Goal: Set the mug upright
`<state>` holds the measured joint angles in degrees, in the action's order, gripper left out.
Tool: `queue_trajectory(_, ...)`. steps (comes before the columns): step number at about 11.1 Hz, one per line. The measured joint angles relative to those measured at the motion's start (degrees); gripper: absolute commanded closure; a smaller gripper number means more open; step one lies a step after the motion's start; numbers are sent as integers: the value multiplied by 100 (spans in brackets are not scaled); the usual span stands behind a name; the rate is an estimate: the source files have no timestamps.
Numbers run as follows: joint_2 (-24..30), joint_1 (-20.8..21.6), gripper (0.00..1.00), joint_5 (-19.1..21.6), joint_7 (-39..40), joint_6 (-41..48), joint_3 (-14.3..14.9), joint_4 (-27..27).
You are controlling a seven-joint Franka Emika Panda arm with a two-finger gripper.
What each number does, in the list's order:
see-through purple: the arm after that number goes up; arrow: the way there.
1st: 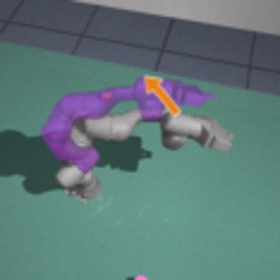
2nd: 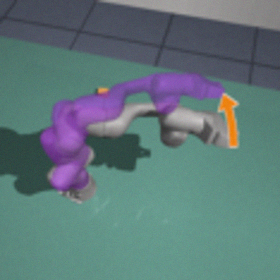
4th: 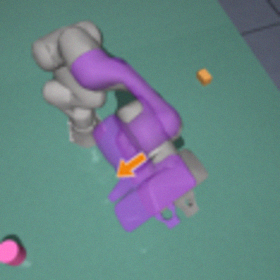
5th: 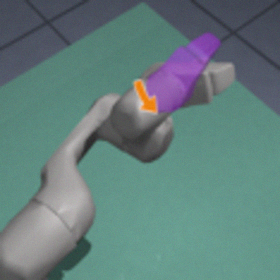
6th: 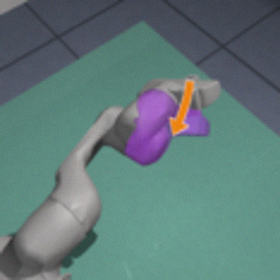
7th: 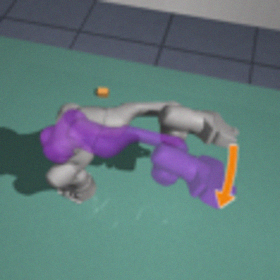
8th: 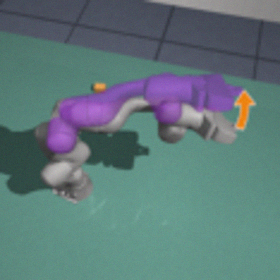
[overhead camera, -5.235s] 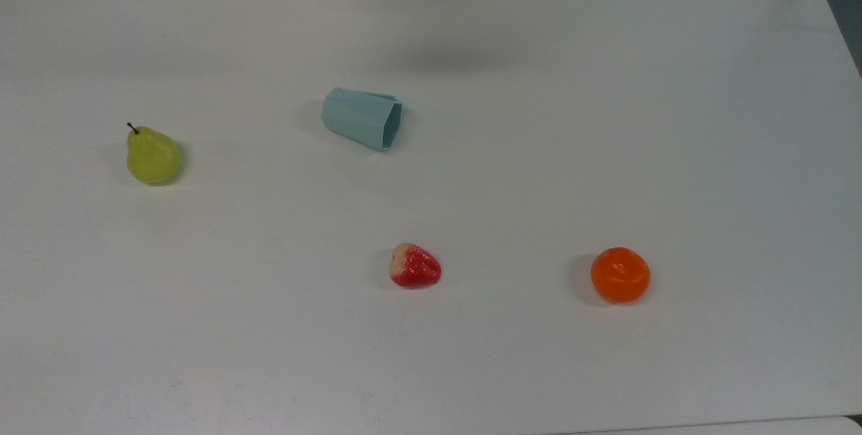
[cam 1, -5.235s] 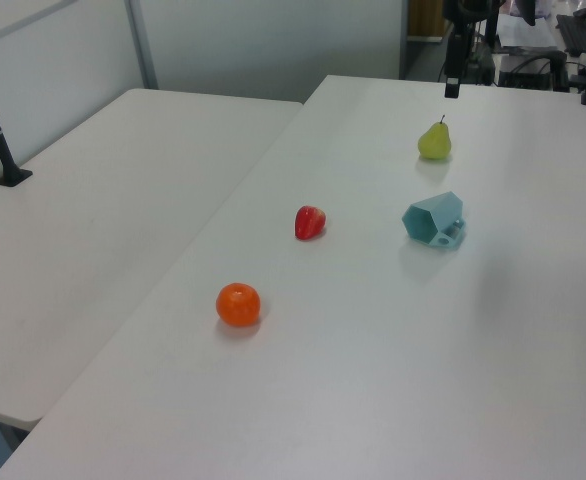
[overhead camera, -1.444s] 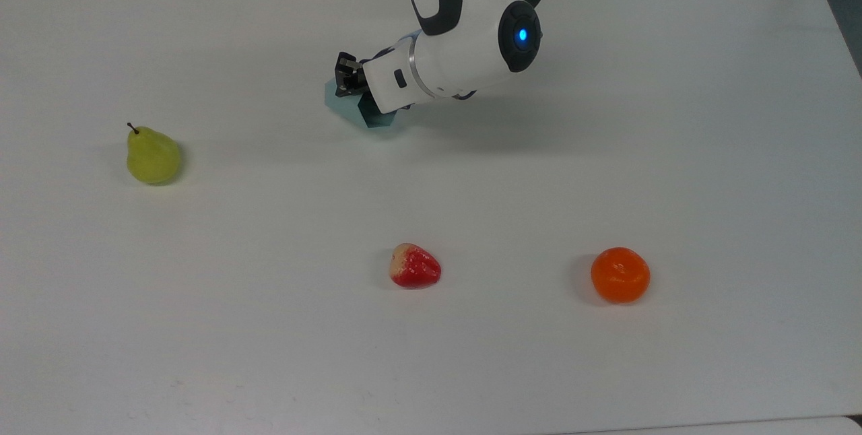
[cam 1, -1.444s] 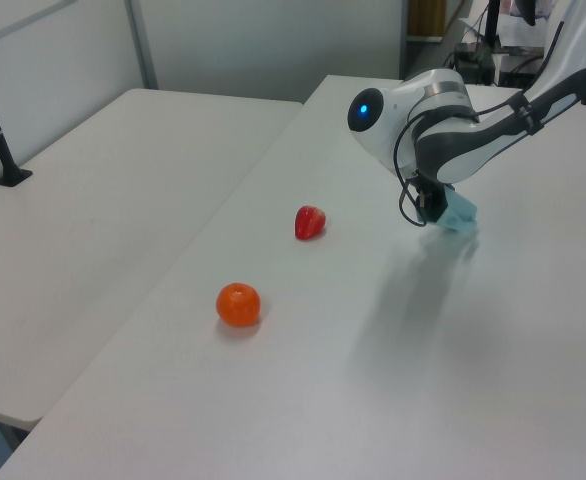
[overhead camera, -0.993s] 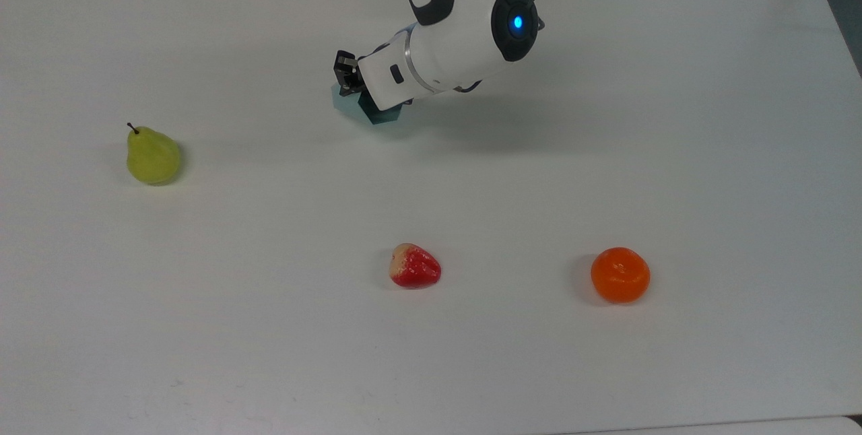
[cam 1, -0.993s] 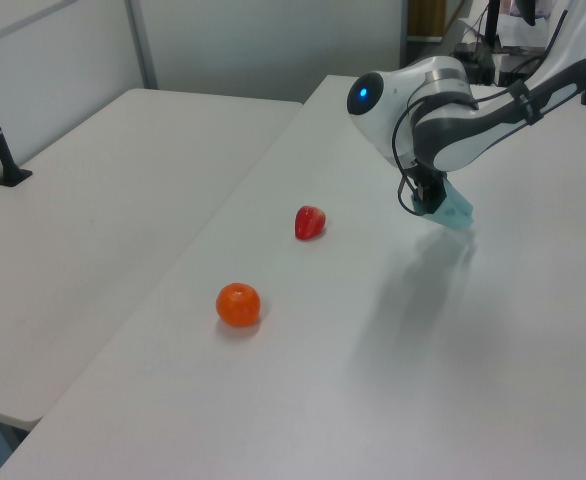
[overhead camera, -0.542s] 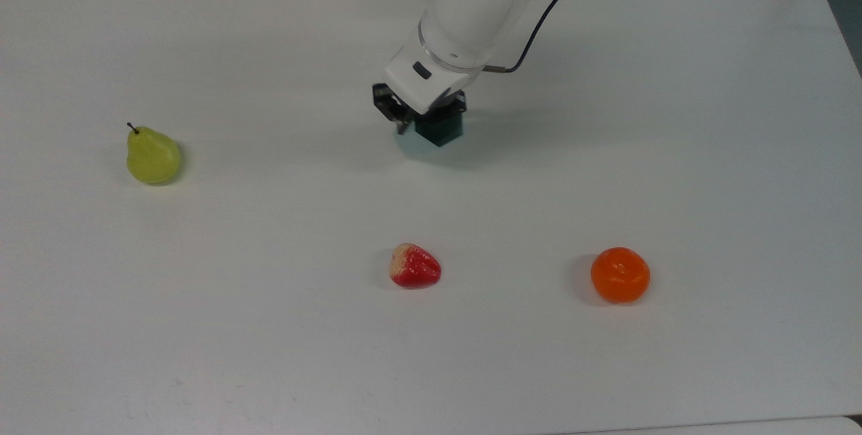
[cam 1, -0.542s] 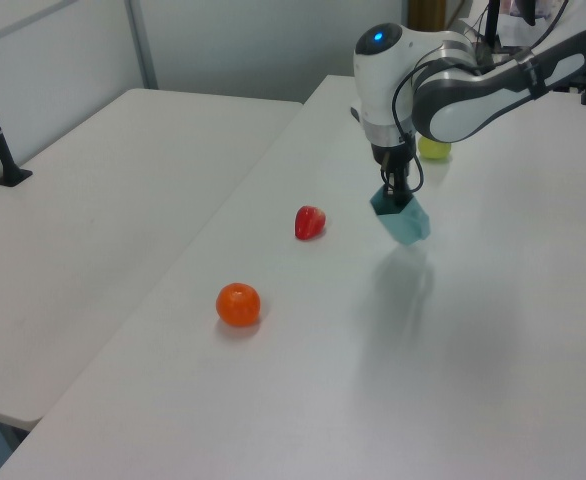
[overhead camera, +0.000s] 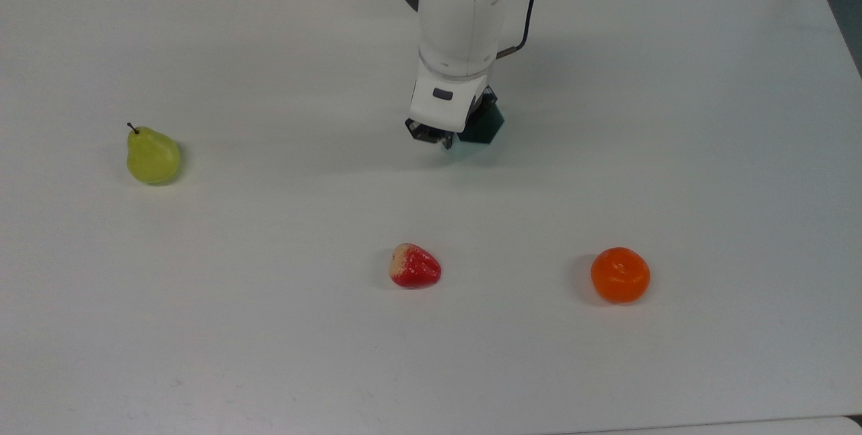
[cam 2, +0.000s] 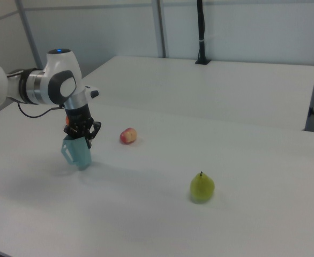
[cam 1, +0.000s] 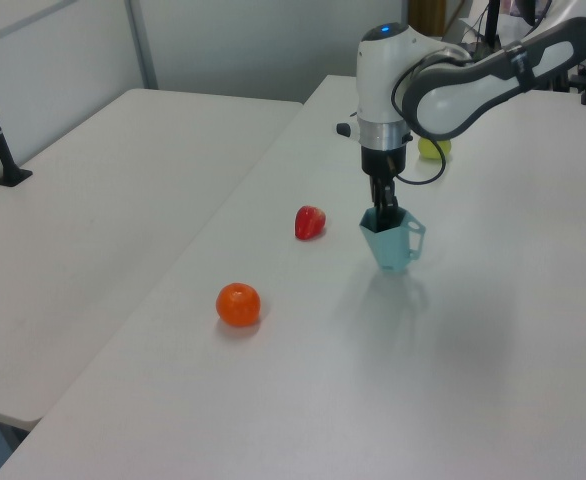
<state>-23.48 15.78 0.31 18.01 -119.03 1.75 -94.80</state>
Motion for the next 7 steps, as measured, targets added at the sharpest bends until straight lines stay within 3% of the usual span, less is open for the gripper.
queue_trajectory(2,-111,-85,89,59,68,-558,1,-100)
queue_trajectory(3,-124,-131,70,116,98,-618,1,-101)
queue_trajectory(4,-125,-149,32,132,99,-623,1,-101)
queue_trajectory(5,-124,-153,13,137,99,-623,1,-100)
queue_trajectory(6,-121,-159,0,137,97,-623,1,-95)
queue_trajectory(7,-105,-176,0,138,73,-579,1,-81)
